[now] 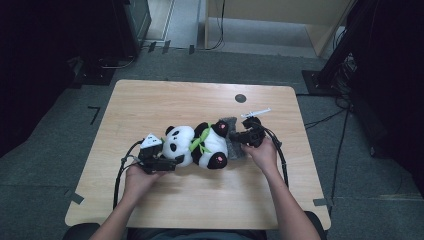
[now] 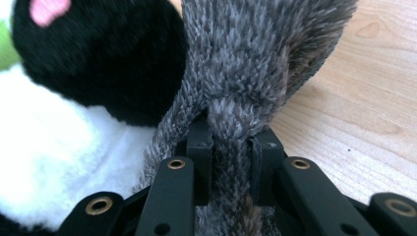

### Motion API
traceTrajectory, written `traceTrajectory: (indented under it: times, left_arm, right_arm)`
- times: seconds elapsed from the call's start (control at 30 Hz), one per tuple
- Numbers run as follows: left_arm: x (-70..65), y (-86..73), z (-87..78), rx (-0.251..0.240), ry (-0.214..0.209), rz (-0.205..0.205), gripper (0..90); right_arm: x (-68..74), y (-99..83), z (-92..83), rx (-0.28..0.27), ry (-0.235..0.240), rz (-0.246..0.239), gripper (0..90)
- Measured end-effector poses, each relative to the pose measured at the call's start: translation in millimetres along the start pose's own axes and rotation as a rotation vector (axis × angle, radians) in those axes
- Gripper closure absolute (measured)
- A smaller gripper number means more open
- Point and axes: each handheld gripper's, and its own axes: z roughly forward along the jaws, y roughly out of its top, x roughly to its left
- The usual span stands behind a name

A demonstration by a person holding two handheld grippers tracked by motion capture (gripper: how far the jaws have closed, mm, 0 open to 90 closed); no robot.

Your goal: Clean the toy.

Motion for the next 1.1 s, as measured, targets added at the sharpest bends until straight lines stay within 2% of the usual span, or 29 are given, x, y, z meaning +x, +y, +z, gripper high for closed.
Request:
traceTrajectory:
  times: [0.13,0.33,0.43,0.6,0.8,0.93,1.1]
  left_arm:
    - [0.1,0.2,-0.2,0.003,-0.001,0.001,7.4]
    - [0.7,0.1,-0.2,0.002,-0.005,0.003,7.3]
    - [0.7,-0.4,-0.1,-0.002,-0.004,0.005,7.3]
    - [0.1,-0.4,-0.3,-0.002,-0.002,0.006,7.3]
    - [-0.1,-0.2,-0.3,-0.004,-0.002,0.005,7.3]
    - [-0.2,-0.1,-0.2,-0.006,-0.001,0.005,7.3]
    - [-0.9,0.0,-0.1,-0.011,0.002,0.006,7.3]
  right_arm:
    - [-0.7,-3.3,2.6,0.031,-0.027,-0.023,75.9]
    - [-2.4,-2.8,-6.6,0.028,-0.058,-0.034,75.7]
    - [-4.7,-1.5,-17.5,-0.001,-0.059,-0.012,75.8]
    - [-3.1,5.6,-41.0,-0.085,-0.062,-0.011,75.8]
    - [16.4,18.4,-69.7,-0.155,-0.068,-0.060,75.9]
    - [34.4,28.2,-85.6,-0.195,-0.048,-0.098,75.9]
    - [63.6,40.5,-92.5,-0.219,-0.021,-0.181,75.8]
